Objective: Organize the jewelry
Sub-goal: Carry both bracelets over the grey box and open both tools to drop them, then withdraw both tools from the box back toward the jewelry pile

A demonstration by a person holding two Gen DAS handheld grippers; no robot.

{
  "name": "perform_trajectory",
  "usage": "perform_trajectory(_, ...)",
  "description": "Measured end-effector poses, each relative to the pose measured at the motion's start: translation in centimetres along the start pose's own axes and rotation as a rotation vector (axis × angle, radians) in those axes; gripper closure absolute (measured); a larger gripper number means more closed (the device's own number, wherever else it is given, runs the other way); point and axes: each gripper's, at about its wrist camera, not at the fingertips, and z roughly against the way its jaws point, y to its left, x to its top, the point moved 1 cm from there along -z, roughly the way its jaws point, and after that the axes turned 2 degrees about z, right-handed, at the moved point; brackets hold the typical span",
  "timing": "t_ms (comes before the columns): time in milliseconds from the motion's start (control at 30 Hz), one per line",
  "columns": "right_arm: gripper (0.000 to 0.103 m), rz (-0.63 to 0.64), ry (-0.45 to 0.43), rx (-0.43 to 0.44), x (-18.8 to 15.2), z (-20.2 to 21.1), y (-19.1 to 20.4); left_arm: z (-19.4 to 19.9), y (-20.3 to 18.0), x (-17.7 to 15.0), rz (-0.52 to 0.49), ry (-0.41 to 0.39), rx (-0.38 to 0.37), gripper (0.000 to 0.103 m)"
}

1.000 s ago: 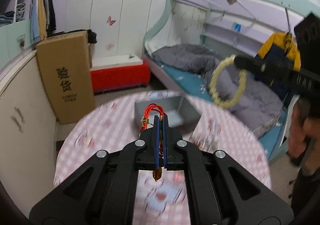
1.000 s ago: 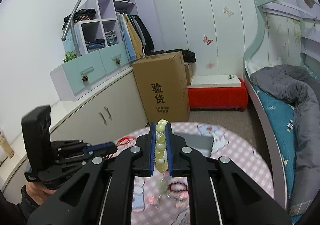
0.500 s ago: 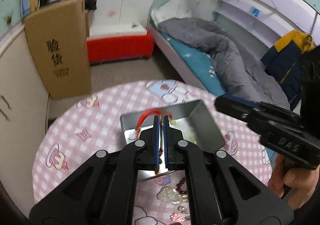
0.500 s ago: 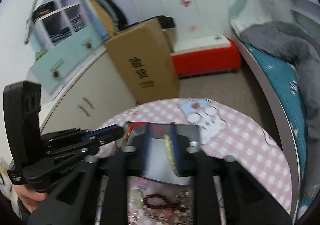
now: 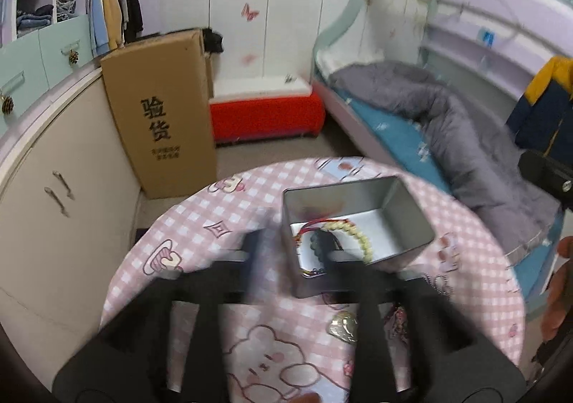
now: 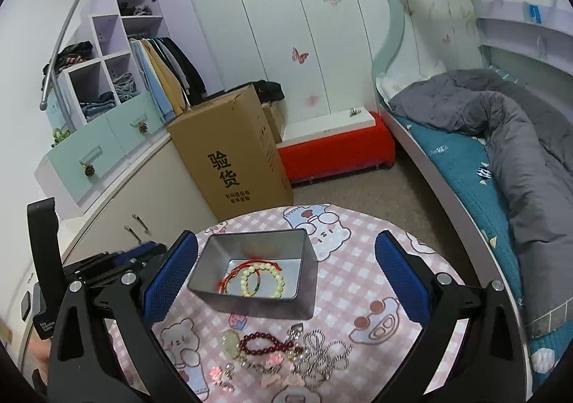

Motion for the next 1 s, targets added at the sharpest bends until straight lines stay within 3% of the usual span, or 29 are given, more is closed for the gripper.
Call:
perform_trajectory(100, 0.008, 0.025, -0.023, 0.009, -0.3, 1.5, 1.1, 3.0, 0.6, -0.9, 0.074, -0.166, -0.142, 0.006)
perform_trajectory(200, 0.008, 0.056, -0.037, 0.013, -0.9, 2.8, 1.9, 3.8, 0.1, -1.5, 0.051, -0.156, -0.113, 0.006)
perform_trajectory(433, 0.008, 0.119, -0.076, 0.0, -2.9, 6.2, 3.4, 7.1, -0.1, -4.5, 0.008, -0.242, -0.007, 0.006)
perform_trajectory(567, 0.008, 0.121, -0.115, -0.061, -4.4, 7.9, 3.6, 8.5, 0.1, -6.2, -0.008, -0.238, 0.029, 0.006)
perform_trajectory(733, 0.008, 0.116, -0.116, -0.066, -6.3, 8.6, 3.6, 9.8, 0.6, -8.1, 0.001, -0.229, 0.02, 0.006)
perform_trajectory(1000, 0.008, 0.05, -0.053, 0.012, -9.9, 8.0, 2.7, 10.4, 0.5, -10.9, -0.003, -0.196, 0.013, 0.006)
